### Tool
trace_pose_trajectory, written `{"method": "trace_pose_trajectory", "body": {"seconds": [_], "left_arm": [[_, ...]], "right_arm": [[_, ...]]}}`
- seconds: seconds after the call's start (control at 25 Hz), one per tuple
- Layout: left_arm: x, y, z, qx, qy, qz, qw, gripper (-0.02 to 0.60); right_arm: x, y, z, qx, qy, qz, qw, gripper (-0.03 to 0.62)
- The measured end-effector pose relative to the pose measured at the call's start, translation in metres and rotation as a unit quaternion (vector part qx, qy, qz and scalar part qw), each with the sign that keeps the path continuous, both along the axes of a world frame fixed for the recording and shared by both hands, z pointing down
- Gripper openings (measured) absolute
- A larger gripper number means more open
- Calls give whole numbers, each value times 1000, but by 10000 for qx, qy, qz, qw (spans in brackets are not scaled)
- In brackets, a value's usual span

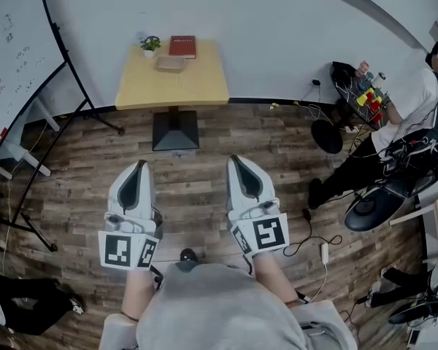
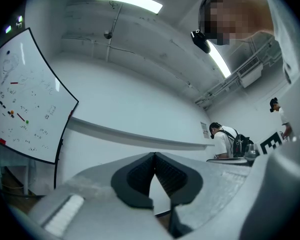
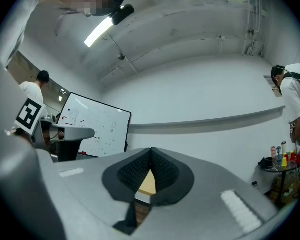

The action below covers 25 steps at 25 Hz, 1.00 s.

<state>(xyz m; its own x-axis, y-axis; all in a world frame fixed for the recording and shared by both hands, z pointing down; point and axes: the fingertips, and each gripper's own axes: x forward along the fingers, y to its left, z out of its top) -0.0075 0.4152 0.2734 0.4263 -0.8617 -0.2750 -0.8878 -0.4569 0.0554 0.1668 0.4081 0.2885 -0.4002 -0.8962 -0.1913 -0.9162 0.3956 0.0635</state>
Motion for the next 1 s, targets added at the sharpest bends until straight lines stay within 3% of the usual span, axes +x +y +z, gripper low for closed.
{"method": "trace_pose_trajectory", "body": {"seconds": [0.36, 1.0], "left_arm": [[-31, -29, 1, 102, -41, 69, 9999, 5], [-58, -88, 15, -11, -135, -84, 9999, 5]], "right_arm": [[-23, -24, 3, 71, -53, 219, 9997, 0], [-53, -93, 16, -64, -49, 25, 10000, 0]]}}
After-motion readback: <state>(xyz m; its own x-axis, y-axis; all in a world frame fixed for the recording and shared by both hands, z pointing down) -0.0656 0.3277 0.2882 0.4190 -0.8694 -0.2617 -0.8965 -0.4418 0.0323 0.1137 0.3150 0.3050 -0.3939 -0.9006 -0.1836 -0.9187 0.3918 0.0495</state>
